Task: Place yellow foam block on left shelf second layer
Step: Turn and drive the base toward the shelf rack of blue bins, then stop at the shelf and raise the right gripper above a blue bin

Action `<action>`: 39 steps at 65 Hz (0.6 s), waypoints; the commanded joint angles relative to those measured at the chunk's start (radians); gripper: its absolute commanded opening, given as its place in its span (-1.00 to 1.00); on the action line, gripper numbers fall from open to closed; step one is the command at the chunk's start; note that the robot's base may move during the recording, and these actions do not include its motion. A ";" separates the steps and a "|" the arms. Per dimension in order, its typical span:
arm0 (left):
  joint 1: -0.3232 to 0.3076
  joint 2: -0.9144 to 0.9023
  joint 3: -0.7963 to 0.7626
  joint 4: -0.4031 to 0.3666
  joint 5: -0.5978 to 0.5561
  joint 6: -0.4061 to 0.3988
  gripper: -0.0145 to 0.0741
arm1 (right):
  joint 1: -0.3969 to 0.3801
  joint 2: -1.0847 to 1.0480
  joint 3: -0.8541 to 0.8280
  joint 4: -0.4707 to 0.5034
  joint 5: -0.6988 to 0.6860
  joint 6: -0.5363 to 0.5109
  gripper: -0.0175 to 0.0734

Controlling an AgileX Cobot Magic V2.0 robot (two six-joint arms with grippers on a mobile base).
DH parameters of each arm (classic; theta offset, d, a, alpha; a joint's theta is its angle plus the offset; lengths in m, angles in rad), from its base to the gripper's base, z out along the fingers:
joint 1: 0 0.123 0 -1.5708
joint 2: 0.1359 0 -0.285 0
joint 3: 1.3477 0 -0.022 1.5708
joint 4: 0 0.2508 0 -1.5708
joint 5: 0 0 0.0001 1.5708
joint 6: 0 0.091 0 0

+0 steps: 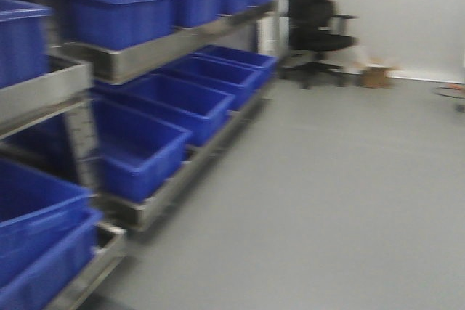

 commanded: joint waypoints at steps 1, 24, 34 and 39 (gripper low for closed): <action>-0.005 0.008 0.026 -0.002 -0.088 -0.004 -0.36 | -0.003 -0.005 -0.025 -0.019 -0.086 -0.008 -0.05; -0.005 0.008 0.026 -0.002 -0.088 -0.004 -0.36 | -0.003 -0.005 -0.025 -0.019 -0.086 -0.008 -0.05; -0.005 0.008 0.026 -0.002 -0.088 -0.004 -0.36 | -0.003 -0.005 -0.025 -0.019 -0.086 -0.008 -0.05; -0.005 0.008 0.026 -0.002 -0.088 -0.004 -0.36 | -0.003 -0.005 -0.025 -0.019 -0.086 -0.008 -0.05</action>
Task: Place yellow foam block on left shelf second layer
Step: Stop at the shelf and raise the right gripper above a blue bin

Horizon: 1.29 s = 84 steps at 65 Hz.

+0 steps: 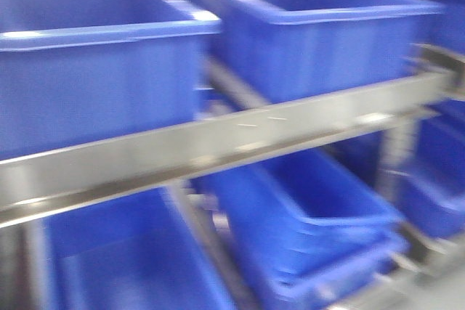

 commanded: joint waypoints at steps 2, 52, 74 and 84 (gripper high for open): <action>-0.005 0.008 0.026 -0.002 -0.082 -0.004 -0.36 | -0.003 -0.005 -0.025 -0.019 -0.086 -0.008 -0.05; -0.005 0.008 0.026 -0.002 -0.082 -0.004 -0.36 | -0.003 -0.005 -0.025 -0.019 -0.086 -0.008 -0.05; -0.005 0.008 0.026 -0.002 -0.088 -0.004 -0.36 | -0.003 -0.005 -0.025 -0.019 -0.086 -0.008 -0.05; -0.005 0.008 0.026 -0.002 -0.082 -0.004 -0.36 | -0.003 -0.005 -0.025 -0.019 -0.086 -0.008 -0.05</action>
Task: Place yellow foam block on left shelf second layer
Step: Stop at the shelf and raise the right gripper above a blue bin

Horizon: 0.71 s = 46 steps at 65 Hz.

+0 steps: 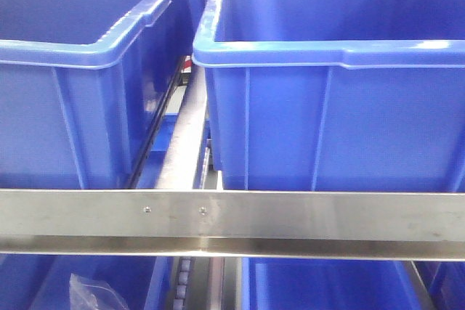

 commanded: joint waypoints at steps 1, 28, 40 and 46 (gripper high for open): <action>-0.005 0.008 0.026 -0.002 -0.088 -0.004 -0.36 | -0.003 -0.005 -0.025 -0.019 -0.086 -0.008 -0.05; -0.005 0.008 0.026 -0.002 -0.088 -0.004 -0.36 | -0.003 -0.005 -0.025 -0.006 -0.089 -0.007 -0.05; -0.005 0.008 0.026 -0.002 -0.088 -0.004 -0.36 | -0.003 0.081 -0.054 0.059 -0.121 -0.029 -0.05; -0.005 0.008 0.026 -0.002 -0.082 -0.004 -0.36 | -0.003 0.203 -0.104 0.141 -0.135 -0.121 -0.05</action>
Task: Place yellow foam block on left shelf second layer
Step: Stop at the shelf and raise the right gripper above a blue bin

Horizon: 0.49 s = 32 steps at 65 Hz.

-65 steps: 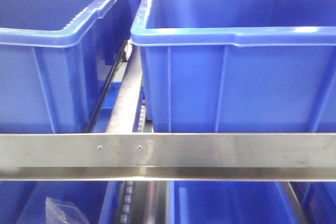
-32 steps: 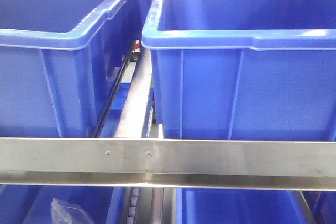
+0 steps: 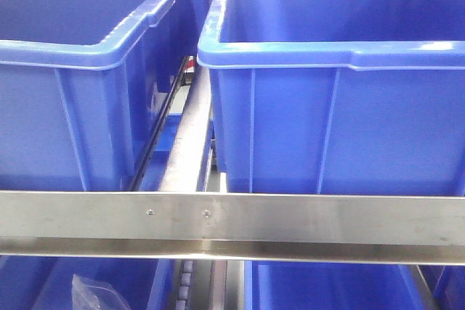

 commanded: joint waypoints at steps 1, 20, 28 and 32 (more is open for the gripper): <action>-0.005 0.008 0.026 -0.002 -0.088 -0.004 -0.36 | -0.003 0.140 -0.077 0.071 -0.119 -0.093 -0.05; -0.005 0.008 0.026 -0.002 -0.088 -0.004 -0.36 | -0.003 0.640 -0.339 0.131 -0.148 -0.169 -0.05; -0.005 0.008 0.026 -0.002 -0.088 -0.004 -0.36 | -0.003 0.820 -0.466 0.133 -0.144 -0.169 -0.05; -0.005 0.008 0.026 -0.002 -0.088 -0.004 -0.36 | -0.003 0.914 -0.527 0.133 -0.145 -0.169 -0.05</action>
